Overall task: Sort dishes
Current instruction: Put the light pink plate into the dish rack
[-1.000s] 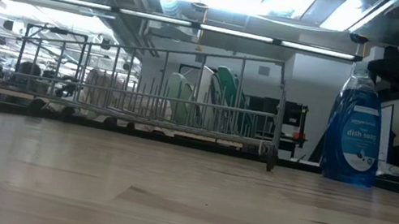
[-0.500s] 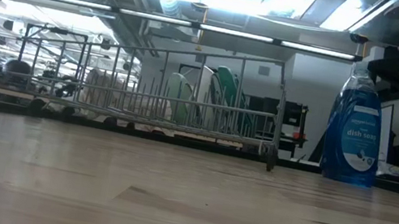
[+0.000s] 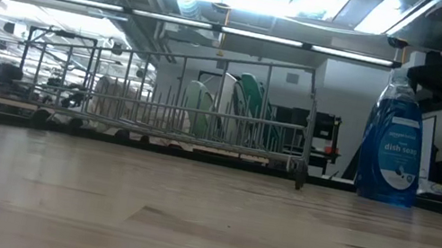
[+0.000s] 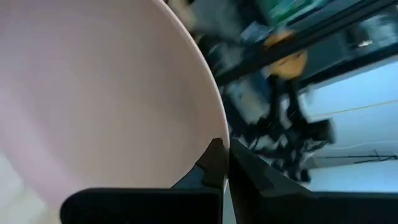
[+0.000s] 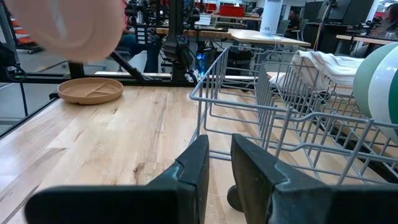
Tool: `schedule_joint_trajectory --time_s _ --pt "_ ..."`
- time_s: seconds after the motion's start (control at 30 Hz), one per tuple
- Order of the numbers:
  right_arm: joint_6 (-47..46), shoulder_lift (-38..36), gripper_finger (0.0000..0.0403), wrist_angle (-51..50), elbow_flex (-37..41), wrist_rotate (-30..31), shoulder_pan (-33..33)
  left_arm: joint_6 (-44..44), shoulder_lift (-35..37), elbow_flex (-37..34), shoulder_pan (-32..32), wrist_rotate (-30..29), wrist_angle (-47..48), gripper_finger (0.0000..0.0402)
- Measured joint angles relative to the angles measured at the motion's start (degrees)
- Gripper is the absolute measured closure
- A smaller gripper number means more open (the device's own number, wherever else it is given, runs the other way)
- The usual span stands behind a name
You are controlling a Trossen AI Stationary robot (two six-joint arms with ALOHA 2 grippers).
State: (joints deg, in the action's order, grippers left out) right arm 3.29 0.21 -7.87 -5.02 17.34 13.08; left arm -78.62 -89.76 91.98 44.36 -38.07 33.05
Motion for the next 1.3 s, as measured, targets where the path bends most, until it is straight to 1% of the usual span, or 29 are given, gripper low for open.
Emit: schedule_joint_trajectory --time_s 0.1,0.17,0.27,0.37,0.43,0.6,0.73,0.87,1.17,1.3 --pt "0.0 0.0 0.0331 0.0 0.0 0.0 0.0 11.6 0.3 0.0 -3.7 -1.0 -7.0 0.0402" --pt "0.0 0.0 0.0331 0.0 0.0 0.0 0.0 18.7 0.3 0.0 -7.0 0.2 -11.2 0.0402" --pt "0.0 0.0 0.0331 0.0 0.0 0.0 0.0 27.7 0.3 0.0 -13.1 6.5 -17.7 0.0401" --pt "0.0 0.0 0.0331 0.0 0.0 0.0 0.0 34.5 0.3 0.0 -20.2 15.4 -22.4 0.0401" --pt "0.0 0.0 0.0331 0.0 0.0 0.0 0.0 37.6 0.3 0.0 -25.4 21.6 -23.9 0.0401" --pt "0.0 0.0 0.0331 0.0 0.0 0.0 0.0 41.9 0.3 0.0 -38.4 35.7 -23.5 0.0401" --pt "0.0 0.0 0.0331 0.0 0.0 0.0 0.0 44.4 0.3 0.0 -46.8 43.3 -22.9 0.0401" --pt "0.0 0.0 0.0331 0.0 0.0 0.0 0.0 44.3 0.3 -1.4 -53.1 50.1 -22.9 0.0401" --pt "0.0 0.0 0.0331 0.0 0.0 0.0 0.0 44.1 0.3 -8.0 -62.2 61.6 -22.9 0.0401" --pt "0.0 0.0 0.0331 0.0 0.0 0.0 0.0 44.7 0.3 -10.4 -64.7 63.3 -24.3 0.0401"
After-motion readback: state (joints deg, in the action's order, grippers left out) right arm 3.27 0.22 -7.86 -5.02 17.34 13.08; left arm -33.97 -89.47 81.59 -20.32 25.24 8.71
